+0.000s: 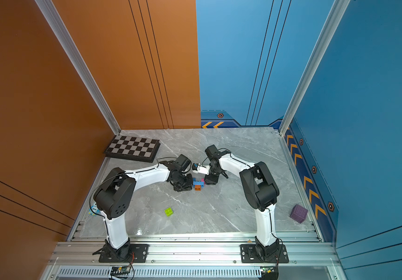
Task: Assemble the letter v with lego
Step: Assemble the lego brick with the lego brick.
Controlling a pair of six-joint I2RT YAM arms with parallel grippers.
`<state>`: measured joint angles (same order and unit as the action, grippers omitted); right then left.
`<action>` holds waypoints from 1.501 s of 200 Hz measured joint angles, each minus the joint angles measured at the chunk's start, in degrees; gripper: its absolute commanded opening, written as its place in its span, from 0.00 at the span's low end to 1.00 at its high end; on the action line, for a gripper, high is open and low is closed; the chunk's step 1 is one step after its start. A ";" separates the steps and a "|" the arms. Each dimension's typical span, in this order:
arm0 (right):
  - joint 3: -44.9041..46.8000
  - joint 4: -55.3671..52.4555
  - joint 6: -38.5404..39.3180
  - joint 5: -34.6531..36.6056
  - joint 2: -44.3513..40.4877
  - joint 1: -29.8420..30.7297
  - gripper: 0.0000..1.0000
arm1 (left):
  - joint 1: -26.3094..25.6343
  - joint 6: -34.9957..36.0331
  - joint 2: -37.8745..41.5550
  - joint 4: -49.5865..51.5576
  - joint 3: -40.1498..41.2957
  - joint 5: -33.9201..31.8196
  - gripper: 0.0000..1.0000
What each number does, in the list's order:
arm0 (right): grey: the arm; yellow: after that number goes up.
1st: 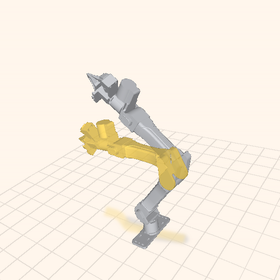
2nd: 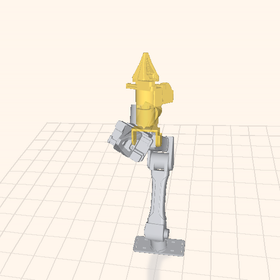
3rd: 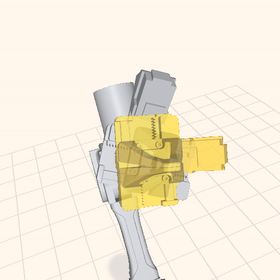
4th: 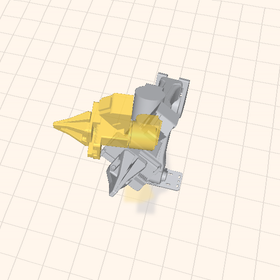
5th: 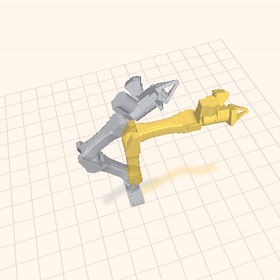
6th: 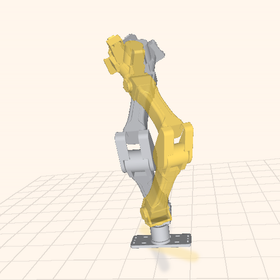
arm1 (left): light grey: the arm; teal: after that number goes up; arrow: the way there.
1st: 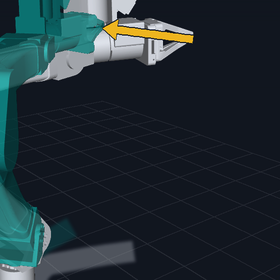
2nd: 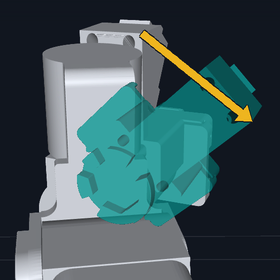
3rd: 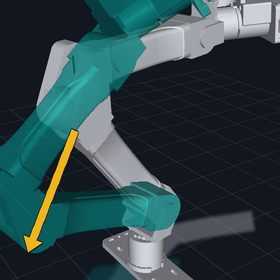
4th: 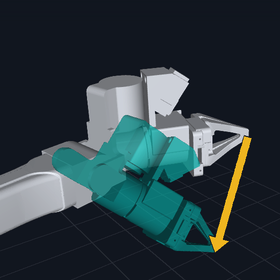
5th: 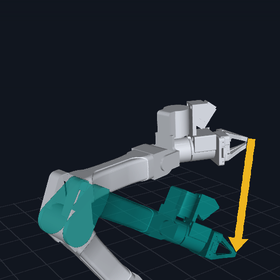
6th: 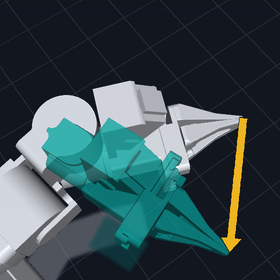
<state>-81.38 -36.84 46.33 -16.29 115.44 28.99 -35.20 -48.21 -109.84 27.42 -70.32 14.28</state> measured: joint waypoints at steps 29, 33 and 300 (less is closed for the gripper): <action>0.00 0.00 0.20 0.00 0.00 0.11 0.53 | 0.00 -0.33 -0.22 -0.11 -0.35 0.07 0.12; 0.00 0.00 0.22 0.00 0.00 0.11 0.53 | 0.00 -0.33 -0.26 -0.15 -0.37 0.09 0.12; -0.02 -0.07 1.29 -0.17 0.00 0.39 0.64 | -0.61 -0.76 4.74 -1.05 4.24 0.11 0.16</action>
<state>-81.41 -36.91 47.62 -16.47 115.44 29.39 -35.81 -48.97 -105.10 26.37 -66.08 14.39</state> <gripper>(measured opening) 0.632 0.159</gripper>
